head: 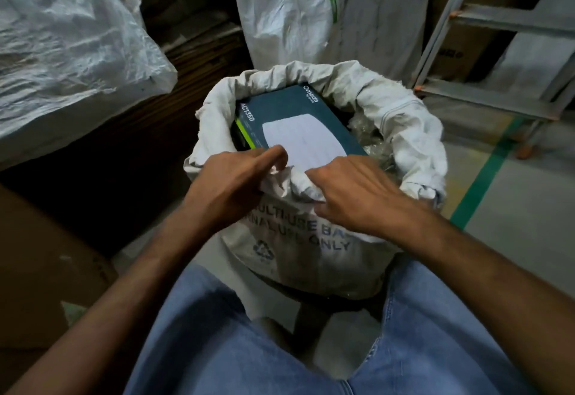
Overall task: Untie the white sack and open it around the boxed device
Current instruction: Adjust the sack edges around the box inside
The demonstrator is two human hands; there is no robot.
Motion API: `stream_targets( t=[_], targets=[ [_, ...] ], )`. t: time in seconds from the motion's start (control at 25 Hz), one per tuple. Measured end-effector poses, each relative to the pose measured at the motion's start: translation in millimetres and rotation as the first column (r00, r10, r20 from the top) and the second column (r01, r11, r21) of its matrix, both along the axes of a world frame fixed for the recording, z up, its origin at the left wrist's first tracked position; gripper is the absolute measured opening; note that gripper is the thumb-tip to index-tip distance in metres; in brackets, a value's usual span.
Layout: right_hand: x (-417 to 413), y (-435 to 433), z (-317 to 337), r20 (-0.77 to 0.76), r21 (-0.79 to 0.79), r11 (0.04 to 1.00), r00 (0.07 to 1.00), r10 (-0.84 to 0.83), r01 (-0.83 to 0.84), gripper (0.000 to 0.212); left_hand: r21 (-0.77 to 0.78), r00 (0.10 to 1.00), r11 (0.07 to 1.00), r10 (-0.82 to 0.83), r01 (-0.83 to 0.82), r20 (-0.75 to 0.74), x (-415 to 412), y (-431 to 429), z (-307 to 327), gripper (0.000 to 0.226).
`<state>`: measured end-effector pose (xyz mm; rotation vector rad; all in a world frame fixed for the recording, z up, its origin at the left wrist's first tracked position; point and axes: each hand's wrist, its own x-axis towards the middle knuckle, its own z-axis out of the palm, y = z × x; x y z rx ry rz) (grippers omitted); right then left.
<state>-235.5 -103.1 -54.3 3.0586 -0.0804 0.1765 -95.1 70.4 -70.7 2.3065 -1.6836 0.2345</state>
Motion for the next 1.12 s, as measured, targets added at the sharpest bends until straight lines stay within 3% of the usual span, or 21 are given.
stream_targets(
  t=[0.04, 0.12, 0.16, 0.24, 0.32, 0.4, 0.44, 0.56, 0.6, 0.68, 0.76, 0.84, 0.92, 1.0, 1.04, 1.08, 1.12],
  targets=[
    [-4.1, 5.8, -10.5, -0.036, -0.029, 0.999, 0.998, 0.043, -0.044, 0.018, 0.202, 0.989, 0.978, -0.013, 0.043, -0.147, 4.9, -0.2, 7.1, 0.053],
    [-14.9, 21.0, -43.4, -0.165, -0.074, 0.985, 0.976, 0.145, -0.158, 0.014, 0.619, 0.871, 0.764, 0.166, 0.182, -0.462, 18.3, 4.8, 16.0, 0.057],
    [-20.0, 24.9, -56.6, -0.19, -0.103, 0.976, 0.966, 0.172, -0.194, 0.012, 0.699, 0.85, 0.68, 0.216, 0.222, -0.48, 24.8, 6.2, 15.2, 0.061],
    [-20.7, 21.5, -74.6, -0.088, -0.134, 0.961, 0.969, 0.233, -0.243, 0.011, 0.702, 0.977, 0.703, 0.051, 0.111, -0.205, 35.8, 2.6, 3.2, 0.085],
    [-16.8, 23.3, -87.9, 0.002, -0.21, 0.941, 0.962, 0.272, -0.266, 0.018, 0.735, 0.996, 0.676, -0.086, 0.046, 0.016, 33.3, -4.2, -17.8, 0.109],
    [-16.4, 27.0, -93.1, 0.046, -0.243, 0.934, 0.959, 0.281, -0.262, 0.014, 0.792, 0.986, 0.603, -0.168, 0.092, 0.014, 29.9, -11.3, -32.9, 0.11],
    [-16.7, 26.0, -94.0, 0.003, -0.163, 0.954, 0.967, 0.255, -0.251, 0.009, 0.799, 0.983, 0.592, -0.184, 0.108, 0.003, 29.7, -11.3, -35.8, 0.105],
    [-14.8, 25.4, -74.5, -0.334, 0.171, 0.985, 0.939, 0.085, -0.028, 0.061, 0.741, 0.965, 0.661, -0.251, 0.118, 0.07, 33.5, -1.8, -42.0, 0.079],
    [-10.4, 25.6, -67.2, -0.398, 0.302, 0.949, 0.916, 0.046, 0.084, 0.071, 0.712, 0.957, 0.69, -0.273, 0.127, 0.094, 34.2, 1.9, -44.6, 0.068],
    [2.0, 23.4, -59.9, -0.382, 0.459, 0.868, 0.924, -0.001, 0.19, 0.069, 0.627, 0.951, 0.762, -0.291, 0.163, 0.106, 35.0, 9.5, -48.6, 0.047],
    [15.5, 27.7, -61.8, -0.355, 0.429, 0.889, 0.935, 0.002, 0.161, 0.057, 0.487, 0.94, 0.847, -0.314, 0.214, 0.133, 38.5, 20.3, -50.4, 0.036],
    [22.1, 41.1, -70.1, -0.246, 0.235, 0.97, 0.969, -0.001, 0.061, 0.029, 0.356, 0.941, 0.914, -0.276, 0.194, 0.196, 39.6, 30.3, -55.5, 0.034],
    [12.1, 60.3, -84.5, -0.12, 0.01, 1.0, 0.992, 0.029, -0.028, 0.017, 0.346, 0.969, 0.928, -0.201, 0.142, 0.142, 36.3, 36.4, -64.1, 0.043],
    [1.2, 69.3, -100.4, -0.06, -0.115, 0.992, 0.997, 0.048, -0.054, 0.025, 0.324, 0.986, 0.936, -0.103, 0.141, -0.133, 32.5, 39.5, -57.0, 0.04],
    [-0.2, 67.4, -107.5, -0.02, -0.144, 0.987, 0.997, 0.068, -0.07, 0.027, 0.265, 0.941, 0.957, -0.025, 0.12, -0.338, 32.7, 39.2, -50.5, 0.038],
    [-0.8, 64.1, -110.6, 0.005, -0.141, 0.986, 0.996, 0.09, -0.089, 0.026, 0.175, 0.876, 0.984, 0.066, 0.021, -0.477, 36.2, 38.6, -47.0, 0.042],
    [-0.8, 62.0, -109.4, 0.024, -0.13, 0.986, 0.994, 0.105, -0.101, 0.023, 0.097, 0.846, 0.982, 0.188, -0.162, -0.499, 40.3, 36.2, -44.7, 0.049]
  ],
)
